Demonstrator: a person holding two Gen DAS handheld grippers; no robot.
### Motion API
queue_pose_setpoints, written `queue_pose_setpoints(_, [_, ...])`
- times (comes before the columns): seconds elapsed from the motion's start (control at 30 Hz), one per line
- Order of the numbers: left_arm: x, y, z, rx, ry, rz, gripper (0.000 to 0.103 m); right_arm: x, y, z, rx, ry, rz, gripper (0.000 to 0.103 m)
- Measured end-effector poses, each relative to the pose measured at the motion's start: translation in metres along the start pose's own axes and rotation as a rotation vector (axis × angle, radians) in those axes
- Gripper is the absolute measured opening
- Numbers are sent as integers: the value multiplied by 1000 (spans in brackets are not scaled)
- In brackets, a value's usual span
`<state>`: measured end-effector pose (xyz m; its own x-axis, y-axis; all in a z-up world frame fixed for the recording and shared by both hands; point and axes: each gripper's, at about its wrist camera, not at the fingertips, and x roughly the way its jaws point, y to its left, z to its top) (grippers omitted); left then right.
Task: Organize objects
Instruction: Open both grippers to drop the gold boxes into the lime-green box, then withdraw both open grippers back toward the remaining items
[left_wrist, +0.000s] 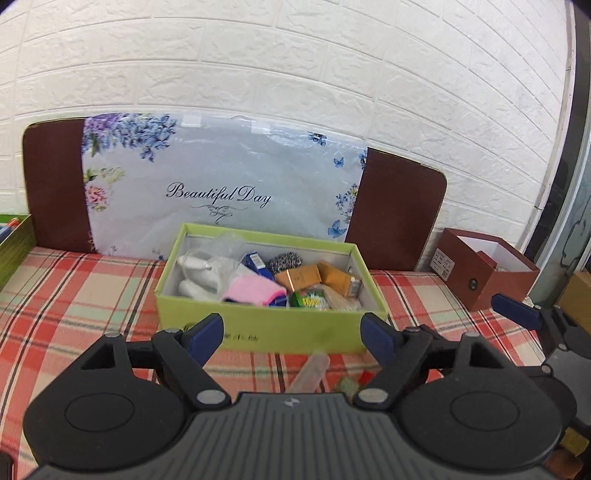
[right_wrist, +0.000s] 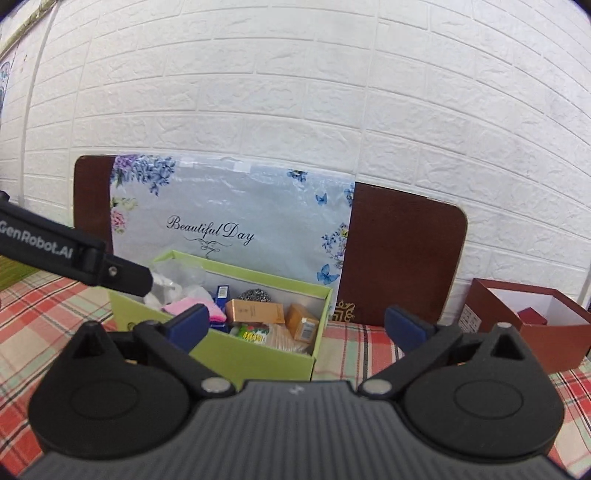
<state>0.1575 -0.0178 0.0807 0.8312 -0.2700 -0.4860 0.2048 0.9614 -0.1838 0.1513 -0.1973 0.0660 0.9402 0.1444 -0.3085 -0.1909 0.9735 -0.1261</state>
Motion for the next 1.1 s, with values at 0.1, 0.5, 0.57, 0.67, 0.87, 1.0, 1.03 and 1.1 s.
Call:
queue_pose_setpoints(0.1, [-17, 0, -24, 1, 5, 20, 87, -25, 4, -11, 20, 10, 14, 103])
queue_pose_setpoints(0.5, [-19, 23, -108, -95, 180, 21, 87, -58, 21, -122, 262, 274, 42, 98])
queue_pose_setpoints(0.57, [-21, 27, -109, -106, 182, 13, 87, -55, 31, -131, 243, 301, 50, 91])
queue_pose_setpoints(0.67, [-25, 31, -109, -119, 175, 14, 87, -45, 41, -130, 216, 299, 51, 82])
queue_pose_setpoints(0.87, [-27, 38, -109, -146, 178, 19, 87, -5, 43, -120, 236, 316, 5, 60])
queue_pose_setpoints(1.0, [-18, 32, -103, -132, 188, -5, 87, 10, 41, -121, 229, 334, -6, 32])
queue_pose_setpoints(1.03, [-14, 29, -100, -125, 188, -14, 87, 10, 39, -122, 237, 332, -9, 20])
queue_pose_setpoints(1.1, [-5, 20, -94, -103, 179, -43, 87, 7, 35, -124, 249, 331, -8, 18])
